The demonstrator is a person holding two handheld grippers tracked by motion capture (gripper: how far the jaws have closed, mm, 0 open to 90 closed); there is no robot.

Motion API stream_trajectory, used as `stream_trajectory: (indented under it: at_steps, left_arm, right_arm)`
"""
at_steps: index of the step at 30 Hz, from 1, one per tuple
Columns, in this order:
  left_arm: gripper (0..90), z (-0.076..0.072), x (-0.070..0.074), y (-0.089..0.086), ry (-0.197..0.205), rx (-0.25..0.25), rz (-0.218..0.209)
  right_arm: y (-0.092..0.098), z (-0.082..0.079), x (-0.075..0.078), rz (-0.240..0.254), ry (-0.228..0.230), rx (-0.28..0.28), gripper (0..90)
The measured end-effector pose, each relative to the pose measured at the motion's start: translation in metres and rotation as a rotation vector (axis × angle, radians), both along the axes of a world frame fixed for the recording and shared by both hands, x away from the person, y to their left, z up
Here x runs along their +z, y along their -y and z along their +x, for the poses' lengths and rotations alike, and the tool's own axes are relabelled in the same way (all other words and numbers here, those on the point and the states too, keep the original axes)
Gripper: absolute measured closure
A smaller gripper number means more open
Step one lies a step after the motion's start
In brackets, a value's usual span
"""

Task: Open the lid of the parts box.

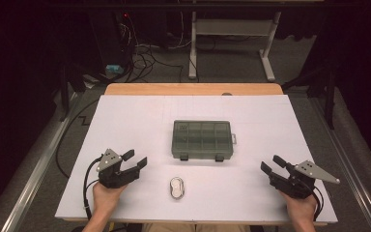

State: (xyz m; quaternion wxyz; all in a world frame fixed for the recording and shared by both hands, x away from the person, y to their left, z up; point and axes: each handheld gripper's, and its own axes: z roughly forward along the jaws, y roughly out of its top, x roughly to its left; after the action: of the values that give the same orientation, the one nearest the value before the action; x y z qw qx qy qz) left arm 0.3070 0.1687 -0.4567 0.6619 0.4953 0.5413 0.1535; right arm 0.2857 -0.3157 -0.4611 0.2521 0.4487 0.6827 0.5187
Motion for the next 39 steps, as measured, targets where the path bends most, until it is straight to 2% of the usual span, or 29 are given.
stream_trajectory:
  at_steps: [4,7,15,24,33,39]
  left_arm:
    - [39.2,0.002,0.0,0.003,-0.003,-0.003,-0.002]
    - [39.3,0.005,-0.002,0.008,-0.002,-0.01,0.02]
    - [39.4,0.009,0.0,0.016,-0.002,-0.025,0.011]
    - [39.8,0.013,0.001,0.024,-0.013,-0.039,0.008]
    - [39.9,0.019,0.003,0.037,-0.004,-0.059,0.018]
    - [40.1,0.023,0.002,0.045,-0.005,-0.071,0.028]
  right_arm:
    - [-0.004,0.003,0.0,0.0,-0.004,0.013,41.4]
    - [-0.009,0.007,0.0,-0.002,-0.006,0.026,41.6]
    - [-0.021,0.012,0.0,-0.039,-0.005,0.053,41.4]
    - [-0.031,0.021,-0.002,-0.045,-0.014,0.08,41.3]
    - [-0.041,0.029,-0.001,-0.062,-0.031,0.08,41.5]
    - [-0.044,0.033,0.0,-0.053,-0.03,0.09,41.7]
